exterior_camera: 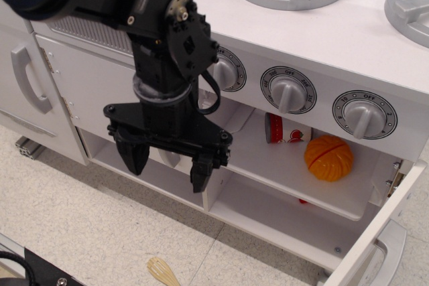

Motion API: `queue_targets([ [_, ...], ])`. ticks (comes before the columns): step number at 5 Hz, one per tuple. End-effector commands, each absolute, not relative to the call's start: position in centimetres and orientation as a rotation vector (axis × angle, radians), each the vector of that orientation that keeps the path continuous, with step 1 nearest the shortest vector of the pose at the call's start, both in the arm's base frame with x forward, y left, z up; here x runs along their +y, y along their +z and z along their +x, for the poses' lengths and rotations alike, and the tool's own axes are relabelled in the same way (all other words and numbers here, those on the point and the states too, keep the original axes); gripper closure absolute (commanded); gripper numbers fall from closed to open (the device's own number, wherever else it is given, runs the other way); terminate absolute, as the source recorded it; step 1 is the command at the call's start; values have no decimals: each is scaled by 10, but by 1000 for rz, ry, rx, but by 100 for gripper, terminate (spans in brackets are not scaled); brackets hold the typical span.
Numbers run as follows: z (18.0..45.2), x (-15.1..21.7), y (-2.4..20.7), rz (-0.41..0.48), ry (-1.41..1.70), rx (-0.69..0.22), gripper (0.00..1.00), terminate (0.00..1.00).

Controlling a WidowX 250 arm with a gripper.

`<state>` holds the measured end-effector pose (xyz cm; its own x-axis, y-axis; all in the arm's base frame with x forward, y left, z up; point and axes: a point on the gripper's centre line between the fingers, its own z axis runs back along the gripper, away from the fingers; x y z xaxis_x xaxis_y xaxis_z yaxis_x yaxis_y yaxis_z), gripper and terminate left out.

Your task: Close oven

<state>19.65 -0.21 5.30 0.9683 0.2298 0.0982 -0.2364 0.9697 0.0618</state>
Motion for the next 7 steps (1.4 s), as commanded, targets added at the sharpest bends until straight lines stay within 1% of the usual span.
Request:
queue_targets([
  [1,211,-53,54,-4,190,-100,0,0],
  [2,213,-83,66,-47,168,-117,0,0],
  [3,208,-113,73,-87,93,-143,0,0],
  [4,206,-135,59,-109,42,-118,0,0],
  [5,204,-150,42,-101,-30,-102,0,0],
  [6,201,-161,30,-123,-81,-102,0,0],
  [7,202,-160,26,-137,-70,-109,0,0],
])
